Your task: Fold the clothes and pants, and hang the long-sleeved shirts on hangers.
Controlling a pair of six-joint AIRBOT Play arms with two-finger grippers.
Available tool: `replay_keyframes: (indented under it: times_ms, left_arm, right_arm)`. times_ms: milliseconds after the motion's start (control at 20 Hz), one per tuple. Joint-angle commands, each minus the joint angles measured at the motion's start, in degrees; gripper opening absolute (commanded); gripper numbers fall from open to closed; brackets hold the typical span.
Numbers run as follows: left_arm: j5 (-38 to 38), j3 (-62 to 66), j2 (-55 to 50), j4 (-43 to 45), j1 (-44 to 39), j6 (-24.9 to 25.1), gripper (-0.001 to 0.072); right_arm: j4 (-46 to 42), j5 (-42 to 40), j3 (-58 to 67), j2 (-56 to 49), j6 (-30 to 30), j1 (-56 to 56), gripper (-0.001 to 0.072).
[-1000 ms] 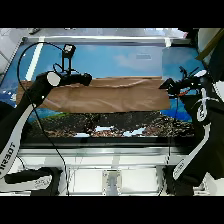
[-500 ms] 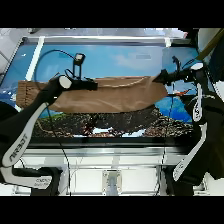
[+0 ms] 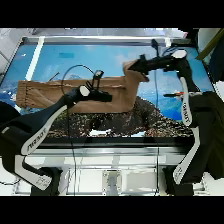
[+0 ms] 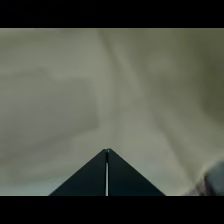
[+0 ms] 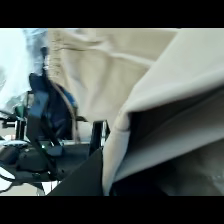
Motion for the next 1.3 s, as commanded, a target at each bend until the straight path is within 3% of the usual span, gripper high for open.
replay_keyframes:
  times_ms: [0, 200, 400, 450, 500, 550, 700, 800, 1000, 1100, 1250]
  left_arm:
    - [-2.12, 0.11, 6.62, 2.78, 10.34, -0.02, 0.0027]
    - [-11.32, 0.11, 16.59, 2.99, 26.75, 0.04, 0.0027]
    - [-21.42, 0.11, 21.70, 2.99, 34.25, 0.28, 0.0027]
    - [-23.15, 0.09, 22.14, 2.97, 34.64, 1.03, 0.0027]
    - [-24.41, 0.11, 22.32, 2.97, 34.69, 2.60, 0.0027]
    - [-24.96, 0.09, 22.23, 2.97, 34.67, 3.23, 0.0027]
    - [-24.98, 0.09, 22.16, 2.97, 34.51, 3.26, 0.0027]
    - [-25.00, 0.09, 22.16, 2.97, 34.51, 3.26, 0.0027]
    - [-25.90, 0.09, 22.16, 2.95, 34.51, 3.23, 0.0028]
    - [-26.29, 0.09, 22.16, 2.91, 34.51, 3.23, 0.0027]
    - [-26.27, 0.09, 22.16, 2.10, 34.51, 3.21, 0.0027]
  right_arm:
    - [-0.96, -12.70, -0.31, 0.24, 1.33, 9.44, 0.0014]
    - [-4.81, -29.40, -1.77, -1.49, 3.04, 20.85, 0.0013]
    - [-7.78, -46.71, -1.75, -7.32, 8.92, 30.56, 0.0017]
    - [-5.75, -49.75, -1.75, -8.55, 8.92, 32.37, 0.0165]
    - [-2.84, -51.17, -1.75, -9.25, 8.81, 33.73, 0.0390]
    - [-1.46, -51.12, -1.73, -9.33, 7.32, 34.86, 0.0392]
    - [-0.79, -45.59, -1.16, -7.19, -0.85, 35.30, 0.0392]
    - [-2.95, -40.13, -1.16, -4.57, -3.13, 32.48, 0.0393]
    - [-14.58, -18.58, -1.20, 1.99, -2.49, 19.34, 0.0390]
    - [-22.21, -7.58, -2.05, 4.85, 0.81, 12.20, 0.0385]
    - [-28.59, -1.31, -5.44, 5.99, 2.51, 4.74, 0.0386]
